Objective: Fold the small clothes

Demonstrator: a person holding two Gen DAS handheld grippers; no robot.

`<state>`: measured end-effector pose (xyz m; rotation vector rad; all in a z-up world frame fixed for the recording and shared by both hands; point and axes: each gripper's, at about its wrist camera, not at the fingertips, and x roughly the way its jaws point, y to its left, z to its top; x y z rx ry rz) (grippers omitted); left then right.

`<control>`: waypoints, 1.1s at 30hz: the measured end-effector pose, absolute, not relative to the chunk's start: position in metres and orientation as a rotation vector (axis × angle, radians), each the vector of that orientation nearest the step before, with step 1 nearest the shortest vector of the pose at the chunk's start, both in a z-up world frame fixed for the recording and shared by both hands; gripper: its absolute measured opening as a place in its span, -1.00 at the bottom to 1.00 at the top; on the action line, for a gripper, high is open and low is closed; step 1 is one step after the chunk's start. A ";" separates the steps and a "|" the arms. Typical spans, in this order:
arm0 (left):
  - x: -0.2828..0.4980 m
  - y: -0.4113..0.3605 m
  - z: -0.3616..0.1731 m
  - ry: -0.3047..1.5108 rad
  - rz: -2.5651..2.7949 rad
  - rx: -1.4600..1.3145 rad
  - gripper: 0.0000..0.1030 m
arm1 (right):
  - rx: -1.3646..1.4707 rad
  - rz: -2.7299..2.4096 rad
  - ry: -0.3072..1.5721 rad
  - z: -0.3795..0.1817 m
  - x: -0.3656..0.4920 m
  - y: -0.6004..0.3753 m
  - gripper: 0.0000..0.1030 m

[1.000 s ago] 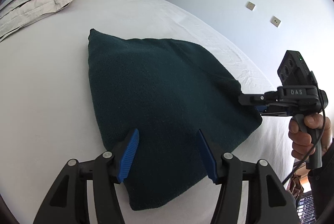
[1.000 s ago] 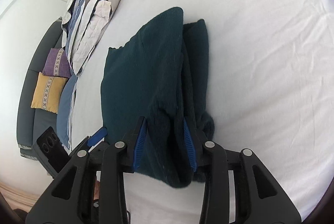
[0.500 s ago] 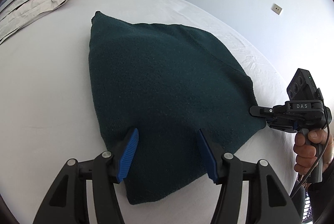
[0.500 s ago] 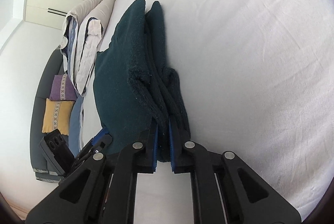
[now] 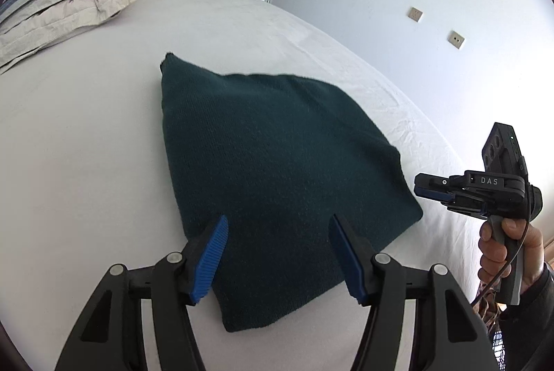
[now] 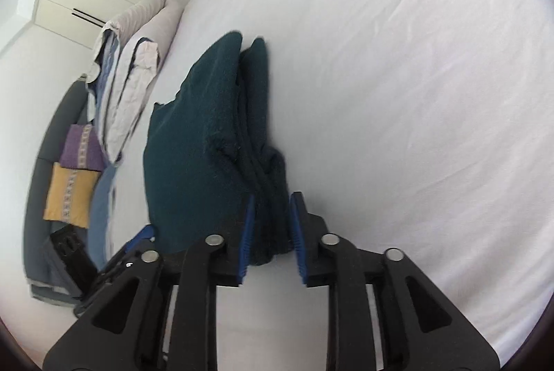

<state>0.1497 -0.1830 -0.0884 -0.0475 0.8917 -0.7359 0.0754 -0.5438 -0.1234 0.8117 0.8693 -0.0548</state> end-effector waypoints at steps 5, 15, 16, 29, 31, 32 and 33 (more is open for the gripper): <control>0.189 -0.197 -0.074 0.872 -0.701 -0.033 0.23 | 0.779 0.167 0.810 -0.085 0.118 -0.521 -0.50; 0.240 -0.236 -0.111 0.944 -0.597 0.105 0.30 | 0.794 0.145 0.915 -0.147 0.213 -0.522 -1.00; 0.240 -0.236 -0.112 0.946 -0.601 0.106 0.31 | 0.825 0.153 0.902 -0.148 0.210 -0.528 -1.00; 0.240 -0.243 -0.117 0.957 -0.585 0.158 0.35 | 0.815 0.149 0.922 -0.137 0.260 -0.528 -0.87; 0.239 -0.244 -0.117 0.956 -0.584 0.162 0.35 | 0.859 0.164 0.888 -0.146 0.260 -0.536 -0.98; 0.239 -0.245 -0.117 0.954 -0.584 0.165 0.35 | 0.879 0.171 0.870 -0.148 0.258 -0.539 -0.99; 0.239 -0.245 -0.117 0.952 -0.586 0.167 0.35 | 0.881 0.163 0.857 -0.148 0.255 -0.543 -0.99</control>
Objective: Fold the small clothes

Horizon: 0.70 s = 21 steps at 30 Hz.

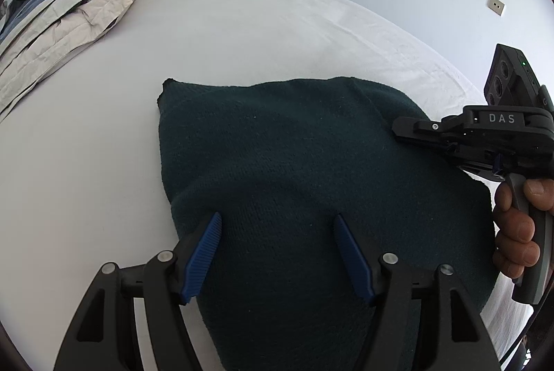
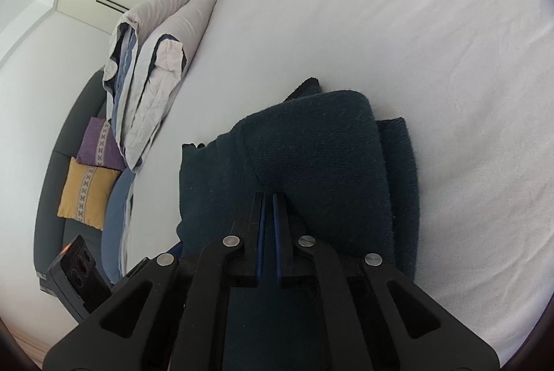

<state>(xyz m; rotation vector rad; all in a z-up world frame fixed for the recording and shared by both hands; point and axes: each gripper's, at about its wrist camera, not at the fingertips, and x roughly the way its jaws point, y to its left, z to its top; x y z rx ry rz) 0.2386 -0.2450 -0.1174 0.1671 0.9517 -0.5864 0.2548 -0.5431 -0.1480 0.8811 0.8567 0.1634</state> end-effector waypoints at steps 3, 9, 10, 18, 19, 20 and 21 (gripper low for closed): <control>0.240 -0.244 -0.118 0.948 -0.590 0.164 0.35 | 0.883 0.127 0.816 -0.147 0.242 -0.558 -0.99; 0.238 -0.244 -0.118 0.941 -0.595 0.158 0.38 | 0.777 -0.048 0.777 -0.131 0.204 -0.576 -0.36; 0.238 -0.244 -0.118 0.937 -0.599 0.154 0.40 | 0.773 -0.061 0.772 -0.129 0.198 -0.576 -0.12; 0.219 -0.190 -0.086 0.884 -0.576 -0.084 0.44 | 0.749 0.025 0.843 -0.121 0.180 -0.566 0.07; 0.217 -0.184 -0.086 0.884 -0.563 -0.098 0.44 | 0.750 0.042 0.851 -0.121 0.179 -0.565 0.07; 0.217 -0.181 -0.088 0.899 -0.558 -0.101 0.45 | 0.751 0.057 0.863 -0.122 0.179 -0.563 0.07; 0.218 -0.180 -0.093 0.921 -0.559 -0.101 0.45 | 0.757 0.073 0.881 -0.125 0.180 -0.561 0.07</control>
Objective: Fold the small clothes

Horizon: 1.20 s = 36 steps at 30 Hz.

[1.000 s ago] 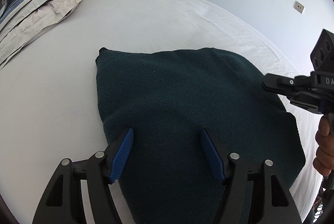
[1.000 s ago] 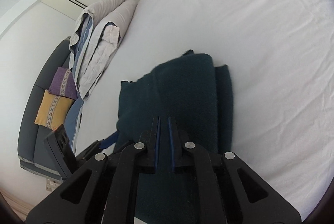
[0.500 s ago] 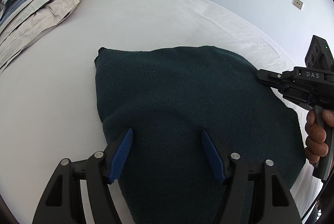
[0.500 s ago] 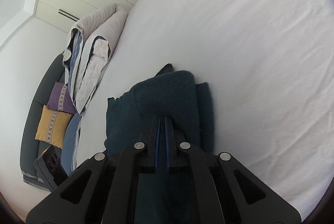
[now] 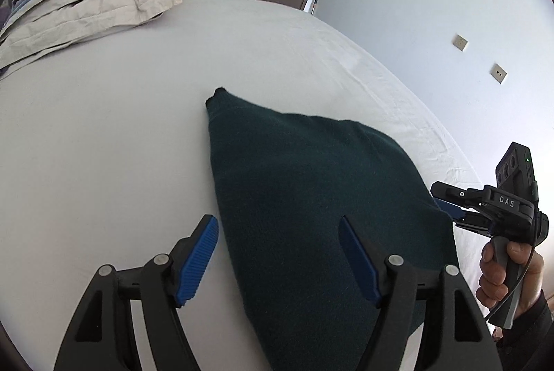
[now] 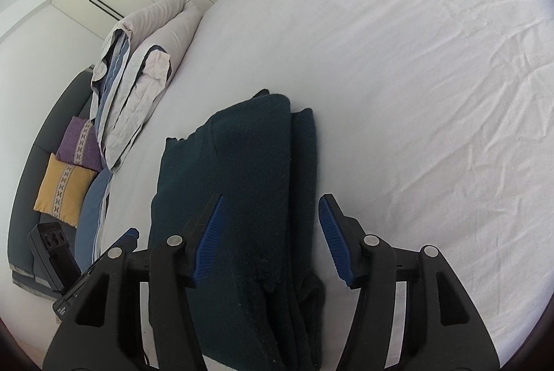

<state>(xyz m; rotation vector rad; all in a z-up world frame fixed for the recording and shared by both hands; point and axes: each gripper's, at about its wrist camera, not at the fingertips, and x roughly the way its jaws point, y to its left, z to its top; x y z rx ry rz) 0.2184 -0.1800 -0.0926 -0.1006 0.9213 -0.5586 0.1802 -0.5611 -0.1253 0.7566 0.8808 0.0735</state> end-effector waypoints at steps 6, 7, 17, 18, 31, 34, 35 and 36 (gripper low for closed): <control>0.221 -0.177 -0.120 1.035 -0.548 -0.187 0.48 | 0.774 0.078 0.960 -0.148 0.183 -0.551 0.07; 0.224 -0.177 -0.124 1.053 -0.547 -0.200 0.53 | 0.788 0.081 0.963 -0.150 0.184 -0.552 0.03; 0.243 -0.190 -0.138 1.174 -0.579 -0.267 0.21 | 0.594 0.040 1.025 -0.148 0.194 -0.525 -0.38; 0.244 -0.193 -0.137 1.179 -0.578 -0.255 0.12 | 0.532 0.017 1.028 -0.145 0.195 -0.516 -0.40; 0.213 -0.210 -0.107 1.079 -0.531 0.032 -0.27 | -0.143 -0.213 0.956 -0.104 0.181 -0.403 -0.58; 0.191 -0.192 -0.091 1.057 -0.521 0.033 -0.29 | -0.175 -0.186 0.912 -0.080 0.162 -0.378 -0.59; 0.182 -0.185 -0.085 1.040 -0.517 0.041 -0.29 | -0.182 -0.172 0.902 -0.074 0.155 -0.368 -0.59; 0.172 -0.177 -0.078 1.020 -0.513 0.048 -0.30 | -0.187 -0.154 0.893 -0.067 0.147 -0.357 -0.59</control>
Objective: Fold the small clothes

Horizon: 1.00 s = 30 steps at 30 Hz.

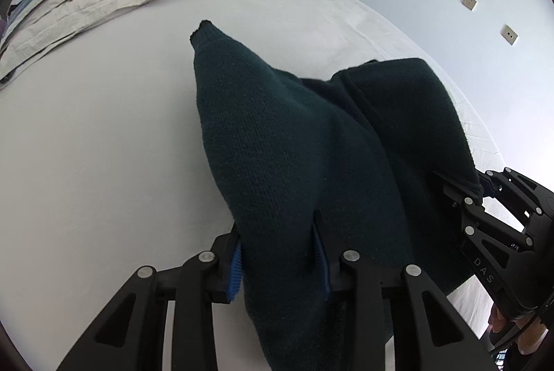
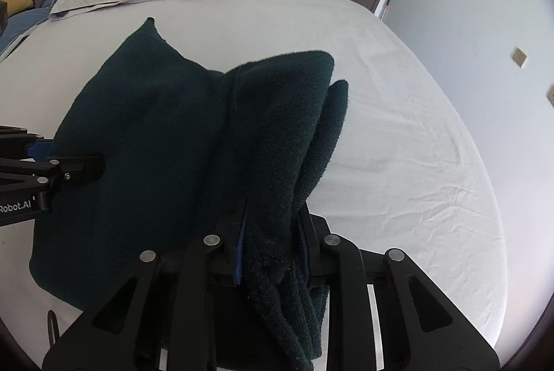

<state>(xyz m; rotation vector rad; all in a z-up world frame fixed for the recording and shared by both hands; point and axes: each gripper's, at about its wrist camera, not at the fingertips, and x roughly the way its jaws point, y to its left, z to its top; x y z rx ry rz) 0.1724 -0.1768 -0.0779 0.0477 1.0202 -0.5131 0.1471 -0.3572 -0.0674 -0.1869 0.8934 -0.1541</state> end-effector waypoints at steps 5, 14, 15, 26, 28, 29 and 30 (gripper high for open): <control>0.126 -0.121 -0.041 0.938 -0.482 0.067 -0.30 | -0.195 -0.062 0.861 -0.041 0.108 -0.296 -0.59; 0.051 -0.033 -0.033 0.900 -0.406 0.092 -0.30 | -0.183 0.103 0.844 -0.024 0.039 -0.163 -0.59; 0.048 -0.024 -0.040 0.913 -0.402 0.079 -0.30 | -0.169 0.115 0.854 -0.028 0.036 -0.155 -0.59; 0.040 0.029 -0.114 0.971 -0.410 -0.020 -0.10 | 0.318 0.141 0.971 -0.123 0.034 -0.214 -0.48; 0.037 0.028 -0.115 0.960 -0.402 -0.012 0.01 | 0.346 0.146 0.968 -0.128 0.039 -0.216 -0.43; 0.043 0.030 -0.116 0.959 -0.397 -0.022 0.05 | 0.364 0.151 0.969 -0.130 0.040 -0.217 -0.40; 0.044 0.033 -0.118 0.959 -0.388 -0.034 0.16 | 0.389 0.152 0.968 -0.133 0.047 -0.217 -0.37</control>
